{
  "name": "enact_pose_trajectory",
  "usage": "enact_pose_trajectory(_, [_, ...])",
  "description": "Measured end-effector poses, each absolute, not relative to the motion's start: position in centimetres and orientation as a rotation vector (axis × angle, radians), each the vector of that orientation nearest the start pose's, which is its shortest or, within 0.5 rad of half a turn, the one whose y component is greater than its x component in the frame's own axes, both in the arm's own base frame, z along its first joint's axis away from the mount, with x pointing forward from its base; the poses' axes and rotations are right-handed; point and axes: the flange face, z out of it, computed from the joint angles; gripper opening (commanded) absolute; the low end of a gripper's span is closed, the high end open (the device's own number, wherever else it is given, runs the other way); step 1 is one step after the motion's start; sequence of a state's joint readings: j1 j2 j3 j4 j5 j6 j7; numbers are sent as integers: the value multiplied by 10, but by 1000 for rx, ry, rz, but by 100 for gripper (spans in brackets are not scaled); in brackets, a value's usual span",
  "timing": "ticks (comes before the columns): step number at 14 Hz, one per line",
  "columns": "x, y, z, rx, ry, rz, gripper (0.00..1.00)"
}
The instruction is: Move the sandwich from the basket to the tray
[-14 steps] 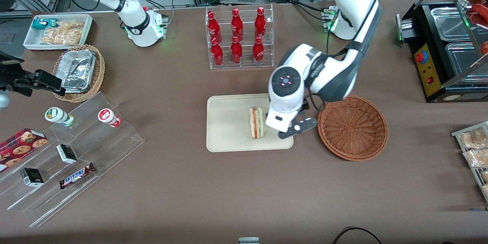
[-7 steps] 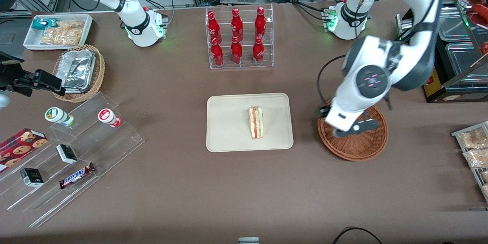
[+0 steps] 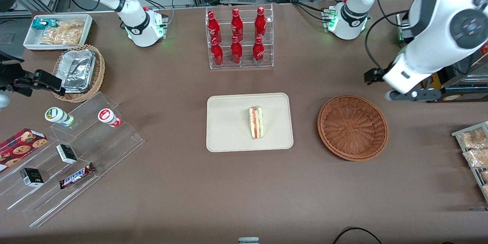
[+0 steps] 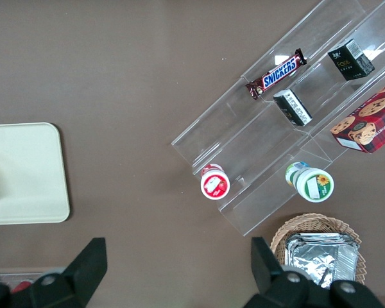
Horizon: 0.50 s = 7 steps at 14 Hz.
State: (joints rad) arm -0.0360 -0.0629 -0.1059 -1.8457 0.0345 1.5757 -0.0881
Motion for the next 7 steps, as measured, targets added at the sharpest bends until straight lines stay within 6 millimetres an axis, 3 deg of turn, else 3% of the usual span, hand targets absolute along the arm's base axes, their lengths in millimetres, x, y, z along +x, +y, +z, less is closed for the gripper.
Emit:
enact_pose_trajectory(3, [510,-50,577,-3074,119,275,100])
enact_pose_trajectory(7, [504,-51,624,-3098,113,246,100])
